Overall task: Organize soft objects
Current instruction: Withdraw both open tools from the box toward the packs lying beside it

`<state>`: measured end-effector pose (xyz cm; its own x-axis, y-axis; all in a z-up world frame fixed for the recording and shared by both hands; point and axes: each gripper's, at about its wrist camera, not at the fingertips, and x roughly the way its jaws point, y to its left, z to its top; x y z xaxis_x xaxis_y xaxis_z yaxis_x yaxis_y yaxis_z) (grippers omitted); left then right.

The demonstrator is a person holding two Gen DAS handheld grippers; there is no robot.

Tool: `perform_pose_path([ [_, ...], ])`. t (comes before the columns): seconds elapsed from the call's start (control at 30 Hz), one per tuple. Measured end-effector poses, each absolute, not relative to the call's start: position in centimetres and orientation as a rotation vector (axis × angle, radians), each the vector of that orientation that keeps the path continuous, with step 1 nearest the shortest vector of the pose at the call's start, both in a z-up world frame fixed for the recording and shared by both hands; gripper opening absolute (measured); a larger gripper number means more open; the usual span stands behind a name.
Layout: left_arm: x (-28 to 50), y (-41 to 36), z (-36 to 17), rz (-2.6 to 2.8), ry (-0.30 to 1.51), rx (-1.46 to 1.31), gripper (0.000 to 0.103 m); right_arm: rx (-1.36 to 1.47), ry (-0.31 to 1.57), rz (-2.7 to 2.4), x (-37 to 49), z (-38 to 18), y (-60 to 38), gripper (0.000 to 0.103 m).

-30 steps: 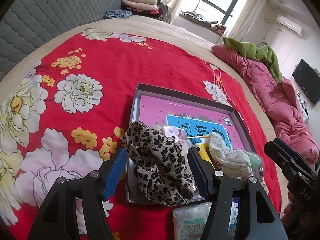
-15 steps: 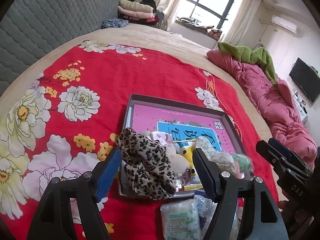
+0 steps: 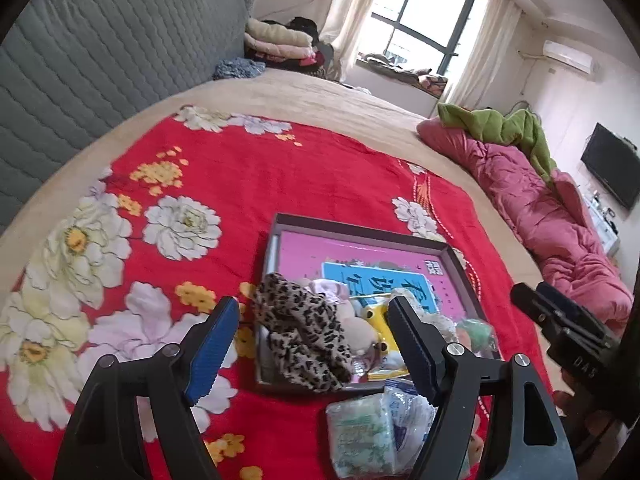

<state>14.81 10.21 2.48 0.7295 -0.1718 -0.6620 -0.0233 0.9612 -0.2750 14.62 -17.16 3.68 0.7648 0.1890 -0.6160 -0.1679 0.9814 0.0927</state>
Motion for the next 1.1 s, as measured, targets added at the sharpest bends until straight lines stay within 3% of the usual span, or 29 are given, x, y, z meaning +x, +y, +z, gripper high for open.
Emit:
perform_pose_path([
  [1.1, 9.1, 7.0, 7.6, -0.11, 0.749, -0.226, 0.078, 0.069, 0.564, 0.217, 9.1, 9.3, -20.1, 0.072],
])
